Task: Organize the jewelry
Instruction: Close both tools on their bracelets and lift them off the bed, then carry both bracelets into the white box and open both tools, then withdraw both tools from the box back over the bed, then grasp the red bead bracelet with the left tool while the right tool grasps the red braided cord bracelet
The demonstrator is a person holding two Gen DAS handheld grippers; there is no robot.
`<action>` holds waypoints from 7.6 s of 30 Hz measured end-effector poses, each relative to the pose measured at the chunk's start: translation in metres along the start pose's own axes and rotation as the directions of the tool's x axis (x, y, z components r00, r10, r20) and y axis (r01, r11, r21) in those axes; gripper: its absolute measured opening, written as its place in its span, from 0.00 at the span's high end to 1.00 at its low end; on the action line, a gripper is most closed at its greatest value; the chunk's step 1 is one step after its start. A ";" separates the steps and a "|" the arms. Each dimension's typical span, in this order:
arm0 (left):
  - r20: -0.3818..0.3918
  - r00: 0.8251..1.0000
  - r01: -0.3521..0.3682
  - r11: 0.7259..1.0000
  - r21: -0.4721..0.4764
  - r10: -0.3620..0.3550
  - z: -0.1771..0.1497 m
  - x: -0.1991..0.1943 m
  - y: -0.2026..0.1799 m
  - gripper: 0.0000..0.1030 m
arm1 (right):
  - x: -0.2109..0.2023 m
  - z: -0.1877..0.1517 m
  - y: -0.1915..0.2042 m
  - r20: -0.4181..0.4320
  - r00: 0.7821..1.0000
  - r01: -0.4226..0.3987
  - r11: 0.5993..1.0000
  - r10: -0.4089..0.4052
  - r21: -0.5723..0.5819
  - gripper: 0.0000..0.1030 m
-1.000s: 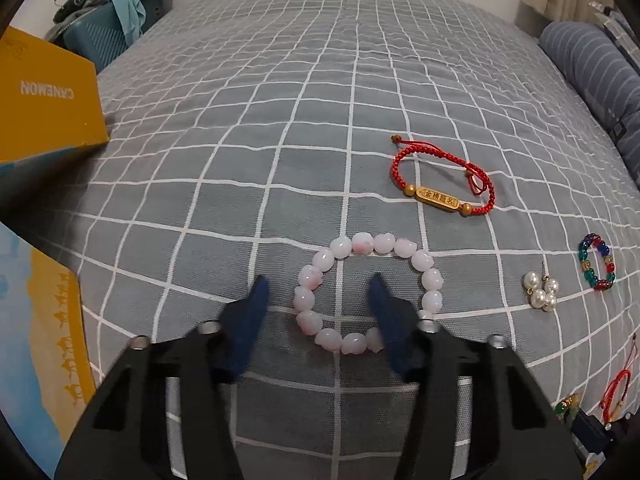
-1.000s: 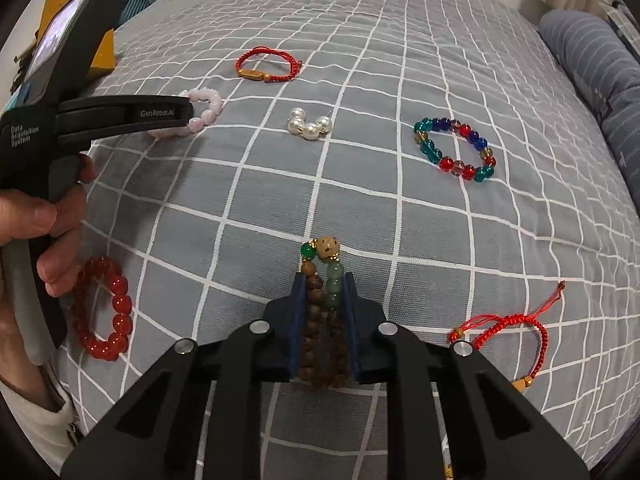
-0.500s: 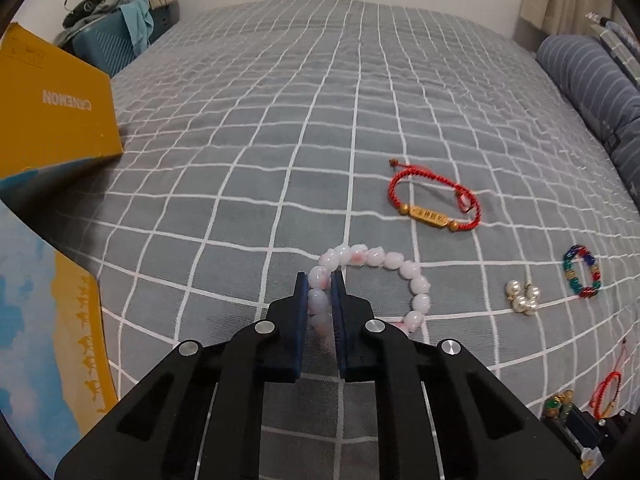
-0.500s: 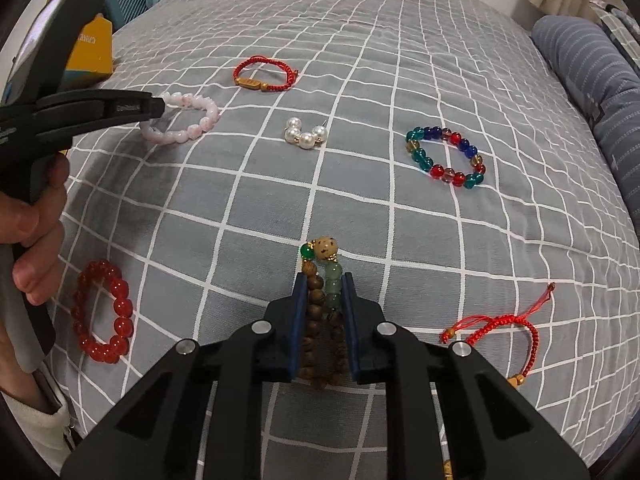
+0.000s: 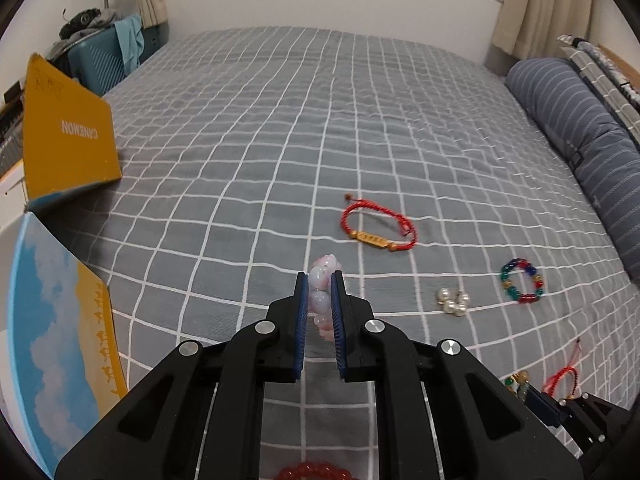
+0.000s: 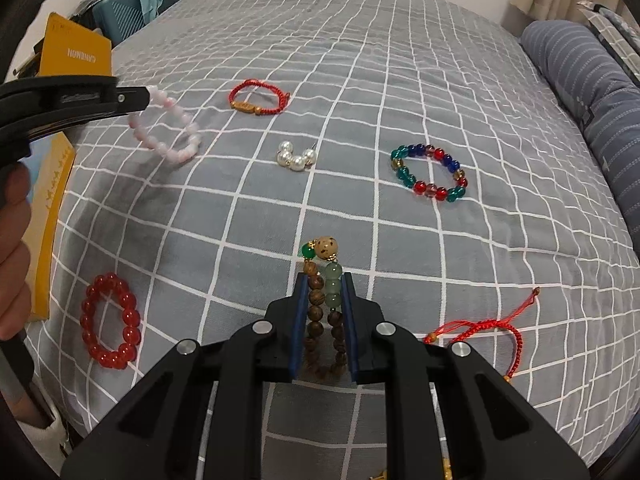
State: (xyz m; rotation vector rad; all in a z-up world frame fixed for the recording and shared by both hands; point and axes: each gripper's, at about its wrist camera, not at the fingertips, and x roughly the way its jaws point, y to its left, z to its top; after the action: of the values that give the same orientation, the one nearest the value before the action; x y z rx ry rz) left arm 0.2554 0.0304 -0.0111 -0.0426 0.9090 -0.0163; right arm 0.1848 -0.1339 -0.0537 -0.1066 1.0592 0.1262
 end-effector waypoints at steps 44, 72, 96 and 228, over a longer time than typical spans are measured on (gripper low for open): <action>0.210 0.977 0.038 0.999 0.023 -0.042 -0.074 -0.171 0.031 0.89 | -0.107 -0.008 0.030 0.251 0.968 -0.029 0.998 0.013 0.061 0.85; 0.179 0.925 -0.275 0.915 -0.296 0.336 -0.120 -0.246 0.263 0.89 | -0.158 0.040 0.316 0.226 0.907 -0.278 0.907 0.357 -0.318 0.85; -0.052 0.934 -0.348 0.868 -0.355 0.354 -0.152 -0.172 0.323 0.89 | -0.066 0.022 0.374 0.007 0.955 -0.283 0.917 0.297 -0.281 0.85; -0.106 0.994 0.002 0.999 -0.046 -0.007 -0.134 -0.014 0.010 0.87 | -0.002 -0.057 -0.117 -0.048 0.991 0.134 0.925 -0.125 0.356 0.94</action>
State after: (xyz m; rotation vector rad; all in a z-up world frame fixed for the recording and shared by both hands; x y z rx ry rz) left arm 0.1404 0.0366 -0.0826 -0.0869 1.0154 -0.0022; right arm 0.1532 -0.2578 -0.0766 0.1531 1.0809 -0.1903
